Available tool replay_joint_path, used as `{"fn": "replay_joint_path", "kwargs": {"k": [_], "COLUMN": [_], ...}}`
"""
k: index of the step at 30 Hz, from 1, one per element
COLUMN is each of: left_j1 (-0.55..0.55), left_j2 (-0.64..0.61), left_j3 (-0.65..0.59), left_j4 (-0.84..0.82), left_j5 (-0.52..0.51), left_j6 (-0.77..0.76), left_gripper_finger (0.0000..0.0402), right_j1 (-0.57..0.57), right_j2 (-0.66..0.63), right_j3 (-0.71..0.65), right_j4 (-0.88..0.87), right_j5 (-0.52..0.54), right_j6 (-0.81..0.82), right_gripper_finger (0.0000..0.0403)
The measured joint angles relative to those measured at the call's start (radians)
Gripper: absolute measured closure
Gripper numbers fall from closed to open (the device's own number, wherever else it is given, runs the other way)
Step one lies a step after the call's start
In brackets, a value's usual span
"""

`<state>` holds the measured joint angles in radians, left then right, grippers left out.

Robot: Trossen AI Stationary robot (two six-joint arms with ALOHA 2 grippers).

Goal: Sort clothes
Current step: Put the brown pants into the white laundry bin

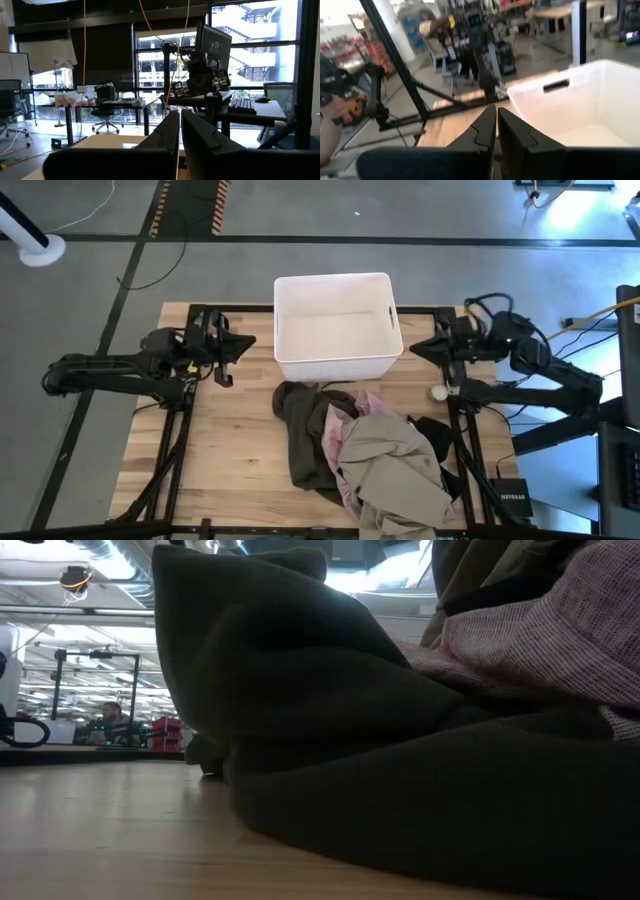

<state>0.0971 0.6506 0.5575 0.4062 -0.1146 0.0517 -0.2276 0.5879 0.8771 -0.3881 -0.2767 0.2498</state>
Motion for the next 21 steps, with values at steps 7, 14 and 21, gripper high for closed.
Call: {"fn": "replay_joint_path", "kwargs": {"k": [7,14,21], "left_j1": [0.000,0.000,0.000], "left_j2": [-0.001,-0.001,-0.001], "left_j3": [0.000,0.000,0.000], "left_j4": [0.003,0.002,0.003], "left_j5": [0.000,0.000,0.000], "left_j6": [0.008,0.008,0.008], "left_gripper_finger": [0.0386,0.0386,0.0386], "right_j1": [0.350,0.674,0.857], "right_j2": [0.184,0.414,0.624], "right_j3": [0.084,0.234,0.365], "right_j4": [-0.023,-0.228,-0.261], "right_j5": [0.270,0.570,0.660], "right_j6": [-0.001,0.062,0.093], "right_gripper_finger": [0.0368,0.0368,0.0368]}}
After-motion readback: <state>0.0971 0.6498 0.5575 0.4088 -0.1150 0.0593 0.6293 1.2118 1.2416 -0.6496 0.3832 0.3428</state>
